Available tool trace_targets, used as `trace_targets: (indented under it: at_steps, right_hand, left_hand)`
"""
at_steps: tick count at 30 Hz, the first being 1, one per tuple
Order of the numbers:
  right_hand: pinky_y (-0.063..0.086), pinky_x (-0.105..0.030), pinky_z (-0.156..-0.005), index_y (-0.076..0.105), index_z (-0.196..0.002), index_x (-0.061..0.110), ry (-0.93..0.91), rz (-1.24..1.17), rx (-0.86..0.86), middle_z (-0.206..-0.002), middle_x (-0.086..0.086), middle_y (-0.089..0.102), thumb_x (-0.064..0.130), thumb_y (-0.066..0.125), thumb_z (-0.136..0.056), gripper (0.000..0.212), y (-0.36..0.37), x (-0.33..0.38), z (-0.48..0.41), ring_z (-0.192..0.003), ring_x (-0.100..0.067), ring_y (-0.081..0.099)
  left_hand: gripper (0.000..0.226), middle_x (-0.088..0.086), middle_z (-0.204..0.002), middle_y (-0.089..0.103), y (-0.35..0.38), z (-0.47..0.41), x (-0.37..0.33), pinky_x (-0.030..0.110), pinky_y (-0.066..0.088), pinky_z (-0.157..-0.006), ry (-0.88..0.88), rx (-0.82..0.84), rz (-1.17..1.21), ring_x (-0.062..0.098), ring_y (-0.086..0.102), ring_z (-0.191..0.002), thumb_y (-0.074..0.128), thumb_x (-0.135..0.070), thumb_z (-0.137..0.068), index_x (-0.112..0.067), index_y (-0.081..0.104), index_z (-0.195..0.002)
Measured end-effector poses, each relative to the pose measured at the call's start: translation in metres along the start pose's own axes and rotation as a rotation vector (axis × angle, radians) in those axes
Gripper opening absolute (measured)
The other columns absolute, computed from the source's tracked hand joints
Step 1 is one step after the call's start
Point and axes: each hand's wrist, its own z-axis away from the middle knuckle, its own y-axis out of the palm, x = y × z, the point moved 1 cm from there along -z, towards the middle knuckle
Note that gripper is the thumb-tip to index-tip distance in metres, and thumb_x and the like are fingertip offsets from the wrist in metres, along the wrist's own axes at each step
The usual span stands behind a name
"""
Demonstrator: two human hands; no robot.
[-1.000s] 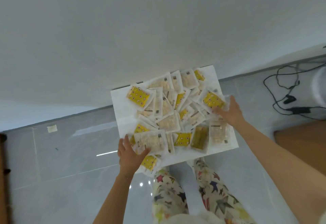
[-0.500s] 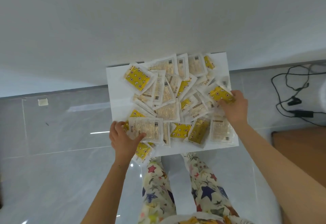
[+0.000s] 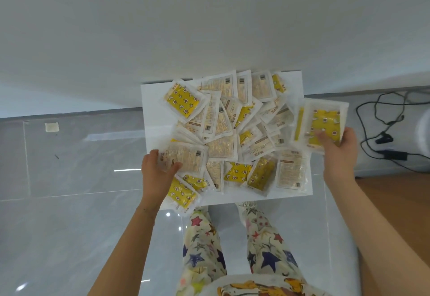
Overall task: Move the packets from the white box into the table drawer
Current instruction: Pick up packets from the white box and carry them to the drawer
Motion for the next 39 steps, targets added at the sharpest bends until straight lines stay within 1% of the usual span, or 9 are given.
trace_targets:
  at_steps: [4, 7, 13, 18, 24, 27, 32, 35, 39]
  right_hand:
    - [0.054, -0.038, -0.079, 0.052, -0.095, 0.026, 0.118, -0.055, 0.207, -0.099, 0.001, 0.065, 0.01, 0.068, -0.085, 0.024, 0.018, 0.001, 0.022, -0.092, -0.02, 0.066]
    - [0.054, -0.04, -0.081, 0.053, -0.098, 0.028, 0.176, -0.066, 0.324, -0.103, 0.001, 0.066, 0.011, 0.07, -0.084, 0.027, 0.044, 0.003, 0.042, -0.097, -0.021, 0.066]
    - [0.054, -0.027, -0.074, 0.053, -0.102, 0.03, 0.199, -0.08, 0.412, -0.104, 0.004, 0.065, 0.013, 0.07, -0.085, 0.029, 0.081, 0.019, 0.078, -0.094, -0.012, 0.066]
    - [0.053, -0.026, -0.077, 0.053, -0.105, 0.028, 0.167, -0.043, 0.446, -0.105, 0.005, 0.064, 0.012, 0.067, -0.087, 0.028, 0.075, 0.053, 0.099, -0.095, -0.01, 0.065]
    - [0.047, -0.008, -0.061, 0.049, -0.101, 0.035, 0.054, 0.076, 0.563, -0.099, 0.016, 0.061, 0.012, 0.066, -0.088, 0.031, 0.053, 0.112, 0.133, -0.079, 0.012, 0.06]
    - [0.048, -0.009, -0.063, 0.048, -0.102, 0.038, 0.022, 0.106, 0.62, -0.103, 0.018, 0.06, 0.013, 0.068, -0.086, 0.036, 0.041, 0.138, 0.153, -0.083, 0.011, 0.06]
    - [0.05, -0.01, -0.067, 0.044, -0.122, 0.028, -0.045, 0.145, 0.712, -0.111, 0.013, 0.059, 0.008, 0.07, -0.084, 0.05, 0.021, 0.178, 0.184, -0.09, 0.011, 0.059]
    - [0.05, -0.014, -0.073, 0.045, -0.125, 0.03, -0.067, 0.172, 0.764, -0.115, 0.01, 0.058, 0.011, 0.072, -0.083, 0.054, 0.011, 0.199, 0.201, -0.099, 0.005, 0.058]
    - [0.049, -0.014, -0.074, 0.046, -0.123, 0.033, -0.125, 0.235, 0.877, -0.113, 0.017, 0.056, 0.011, 0.073, -0.082, 0.053, 0.014, 0.223, 0.228, -0.098, 0.009, 0.055]
  left_hand:
    - [0.029, -0.001, -0.1, 0.058, -0.011, 0.001, -0.015, 0.025, 0.049, -0.075, 0.031, -0.022, 0.209, 0.021, 0.058, -0.095, 0.069, -0.01, -0.085, -0.014, 0.05, -0.106]
    - [0.028, -0.002, -0.104, 0.062, -0.017, 0.002, -0.021, 0.045, 0.057, -0.083, -0.007, 0.009, 0.368, 0.022, 0.064, -0.1, 0.067, -0.011, -0.088, -0.018, 0.049, -0.109]
    - [0.034, 0.003, -0.115, 0.062, -0.024, 0.018, -0.032, 0.053, 0.056, -0.087, -0.059, 0.047, 0.517, 0.023, 0.065, -0.105, 0.068, -0.014, -0.088, -0.024, 0.046, -0.112]
    - [0.033, 0.004, -0.111, 0.068, -0.047, 0.055, -0.048, 0.053, 0.056, -0.086, -0.079, 0.034, 0.606, 0.022, 0.069, -0.099, 0.07, -0.012, -0.086, -0.021, 0.054, -0.112]
    - [0.039, 0.005, -0.115, 0.068, -0.086, 0.12, -0.08, 0.053, 0.056, -0.085, -0.104, 0.008, 0.742, 0.024, 0.068, -0.102, 0.069, -0.01, -0.086, -0.016, 0.054, -0.121]
    - [0.039, 0.006, -0.115, 0.068, -0.107, 0.152, -0.096, 0.051, 0.057, -0.084, -0.127, -0.002, 0.839, 0.026, 0.068, -0.102, 0.066, -0.008, -0.088, -0.015, 0.052, -0.123]
    - [0.038, 0.005, -0.116, 0.066, -0.142, 0.205, -0.108, 0.046, 0.058, -0.081, -0.167, -0.038, 0.962, 0.024, 0.068, -0.102, 0.062, -0.005, -0.09, -0.02, 0.05, -0.123]
    - [0.043, 0.006, -0.119, 0.065, -0.163, 0.234, -0.105, 0.045, 0.059, -0.08, -0.177, -0.09, 1.008, 0.025, 0.068, -0.103, 0.062, -0.005, -0.09, -0.018, 0.048, -0.128]
    - [0.047, 0.007, -0.122, 0.064, -0.187, 0.27, -0.087, 0.041, 0.061, -0.076, -0.188, -0.195, 1.089, 0.026, 0.068, -0.103, 0.062, -0.005, -0.09, -0.016, 0.044, -0.132]
